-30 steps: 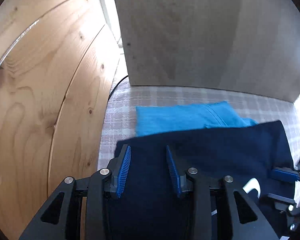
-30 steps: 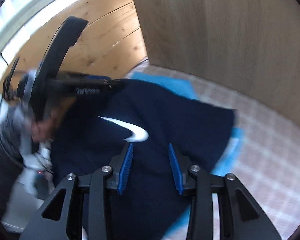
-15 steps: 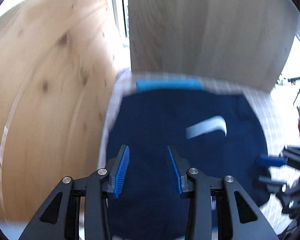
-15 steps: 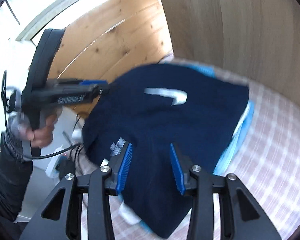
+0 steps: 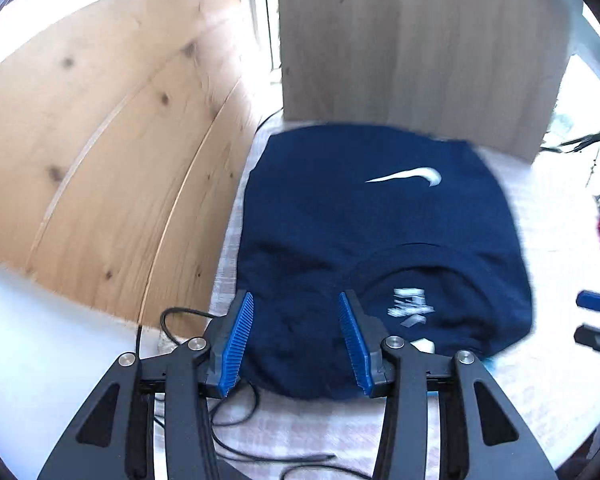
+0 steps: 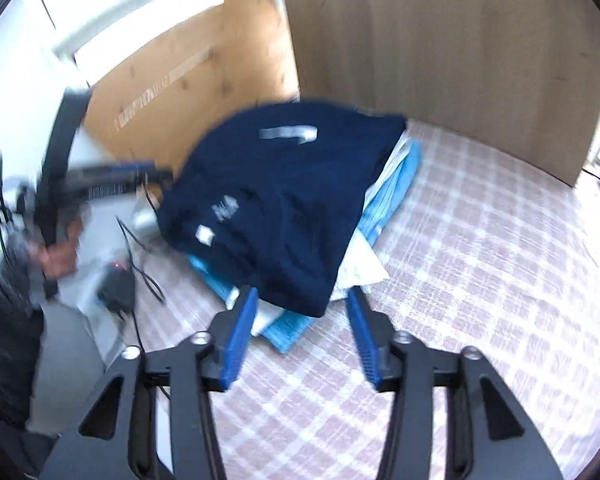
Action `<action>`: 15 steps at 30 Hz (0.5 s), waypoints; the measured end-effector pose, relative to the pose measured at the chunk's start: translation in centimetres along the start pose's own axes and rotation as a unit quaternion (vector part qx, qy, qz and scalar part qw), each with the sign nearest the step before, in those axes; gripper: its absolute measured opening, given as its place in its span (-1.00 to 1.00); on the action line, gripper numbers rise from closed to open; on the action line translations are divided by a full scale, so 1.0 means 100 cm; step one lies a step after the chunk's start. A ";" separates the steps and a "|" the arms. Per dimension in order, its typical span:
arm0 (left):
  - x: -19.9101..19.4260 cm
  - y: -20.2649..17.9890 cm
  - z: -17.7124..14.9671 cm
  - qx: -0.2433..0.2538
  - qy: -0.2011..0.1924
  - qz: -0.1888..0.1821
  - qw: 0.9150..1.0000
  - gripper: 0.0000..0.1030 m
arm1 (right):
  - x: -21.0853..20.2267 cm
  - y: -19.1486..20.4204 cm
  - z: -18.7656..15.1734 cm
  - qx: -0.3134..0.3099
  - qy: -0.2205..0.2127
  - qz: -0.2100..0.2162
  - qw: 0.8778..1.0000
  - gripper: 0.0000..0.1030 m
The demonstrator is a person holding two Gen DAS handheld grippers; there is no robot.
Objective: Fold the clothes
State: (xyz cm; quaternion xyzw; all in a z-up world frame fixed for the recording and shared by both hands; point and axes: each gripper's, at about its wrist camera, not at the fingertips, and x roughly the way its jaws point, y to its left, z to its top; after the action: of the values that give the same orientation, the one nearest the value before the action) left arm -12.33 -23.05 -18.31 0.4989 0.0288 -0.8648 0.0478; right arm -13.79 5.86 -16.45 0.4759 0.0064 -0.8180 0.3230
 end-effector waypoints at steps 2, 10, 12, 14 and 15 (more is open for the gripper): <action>-0.005 -0.003 -0.010 -0.011 -0.001 -0.016 1.000 -0.17 | -0.012 0.000 -0.007 0.028 -0.019 0.002 0.999 0.21; -0.059 -0.044 -0.055 -0.039 -0.028 -0.026 0.999 0.02 | -0.028 0.008 -0.040 0.066 0.005 -0.033 0.997 0.22; -0.079 -0.056 -0.066 -0.039 -0.031 -0.016 0.999 0.07 | -0.034 0.009 -0.049 0.059 0.013 -0.033 0.998 0.22; -0.083 -0.068 -0.077 -0.038 -0.030 -0.012 0.999 0.10 | -0.042 0.009 -0.058 0.053 0.014 -0.038 0.998 0.22; -0.088 -0.075 -0.084 -0.039 -0.029 -0.010 0.999 0.11 | -0.047 0.008 -0.063 0.050 0.012 -0.040 0.998 0.22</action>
State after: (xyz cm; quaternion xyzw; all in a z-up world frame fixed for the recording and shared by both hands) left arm -1.54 -14.33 -14.86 0.4713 0.0659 -0.8775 0.0598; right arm -6.89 9.68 -15.98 0.5004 -0.0116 -0.8241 0.2653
